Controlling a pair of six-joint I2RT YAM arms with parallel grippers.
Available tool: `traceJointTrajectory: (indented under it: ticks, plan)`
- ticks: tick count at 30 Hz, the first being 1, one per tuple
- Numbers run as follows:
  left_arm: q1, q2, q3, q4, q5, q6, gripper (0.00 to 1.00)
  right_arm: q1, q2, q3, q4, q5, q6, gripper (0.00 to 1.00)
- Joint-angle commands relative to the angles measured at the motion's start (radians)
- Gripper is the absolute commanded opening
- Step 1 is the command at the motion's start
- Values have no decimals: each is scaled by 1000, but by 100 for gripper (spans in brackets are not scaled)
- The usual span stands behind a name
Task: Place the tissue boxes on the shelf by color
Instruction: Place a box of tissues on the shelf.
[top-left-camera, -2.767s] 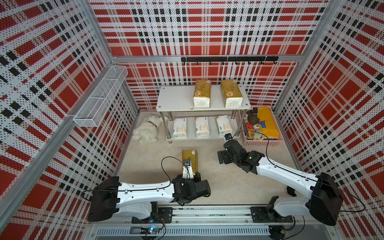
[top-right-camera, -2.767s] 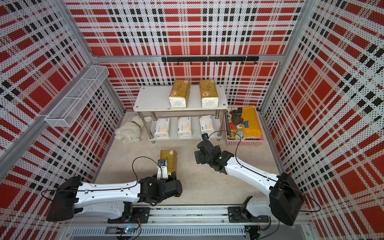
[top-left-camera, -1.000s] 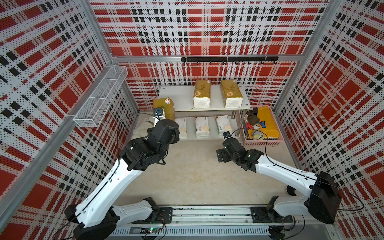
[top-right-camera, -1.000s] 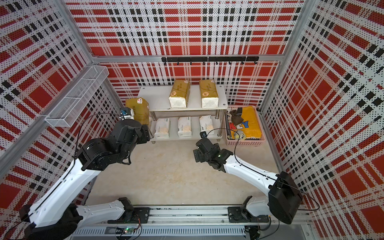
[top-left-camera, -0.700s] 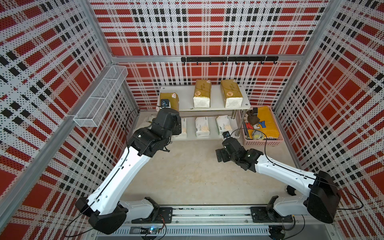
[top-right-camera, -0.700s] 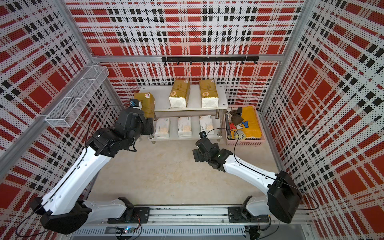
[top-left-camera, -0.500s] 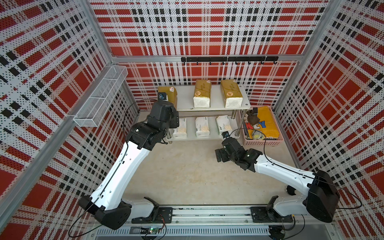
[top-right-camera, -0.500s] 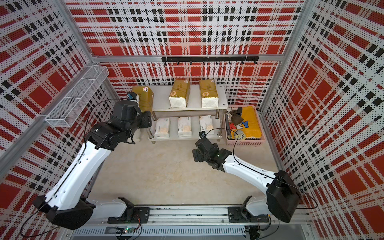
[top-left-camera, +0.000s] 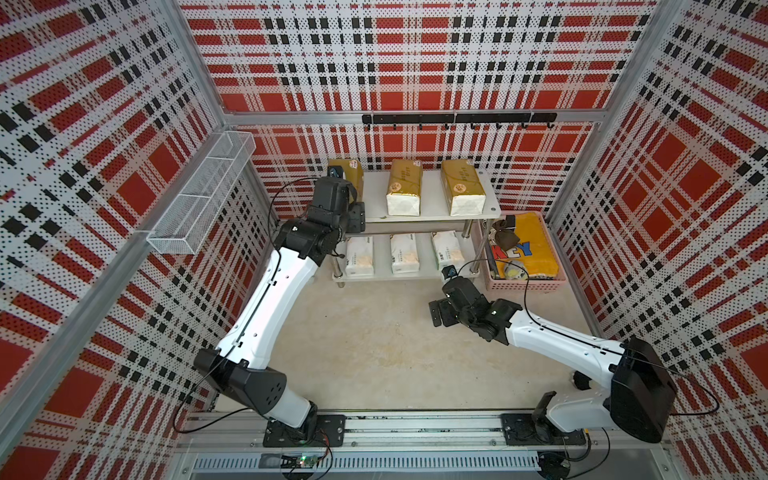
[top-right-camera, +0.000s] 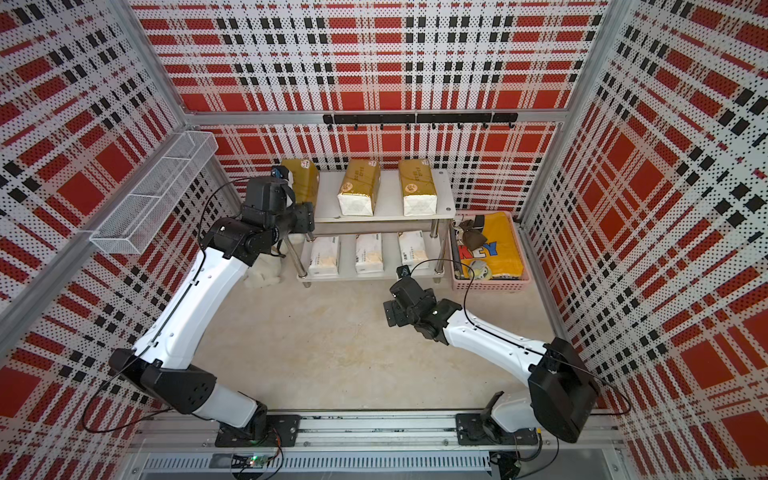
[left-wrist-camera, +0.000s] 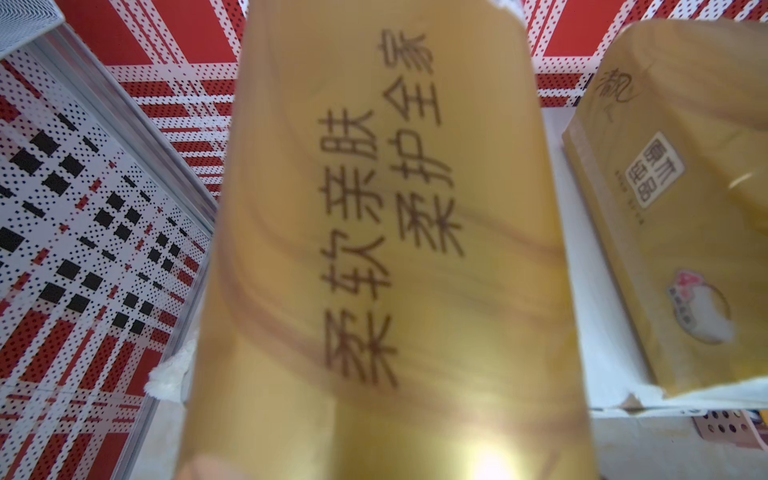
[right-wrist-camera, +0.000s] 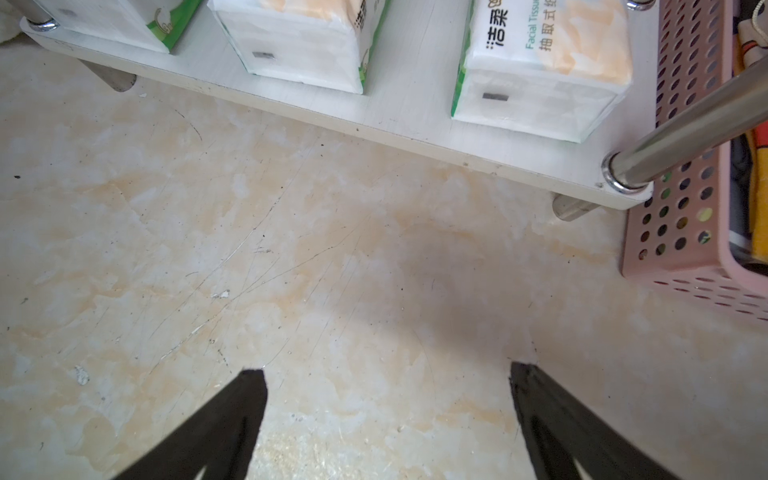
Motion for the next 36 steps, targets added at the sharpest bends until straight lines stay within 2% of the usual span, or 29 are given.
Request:
traceJointTrajectory:
  ticks: [1,8,22,36]
  plan:
    - [13,17,34,60,6,14,74,8,4,-22,23,-8,15,100]
    - [64,58,69,83,61,16,74,8,17,-24,28,-14,17,100]
    - [66,103,71,103,101,10,74,8,30,-33,35,-21,33,100]
    - [58,107,47,112,77,-15,83,8,36,-31,37,-26,38,100]
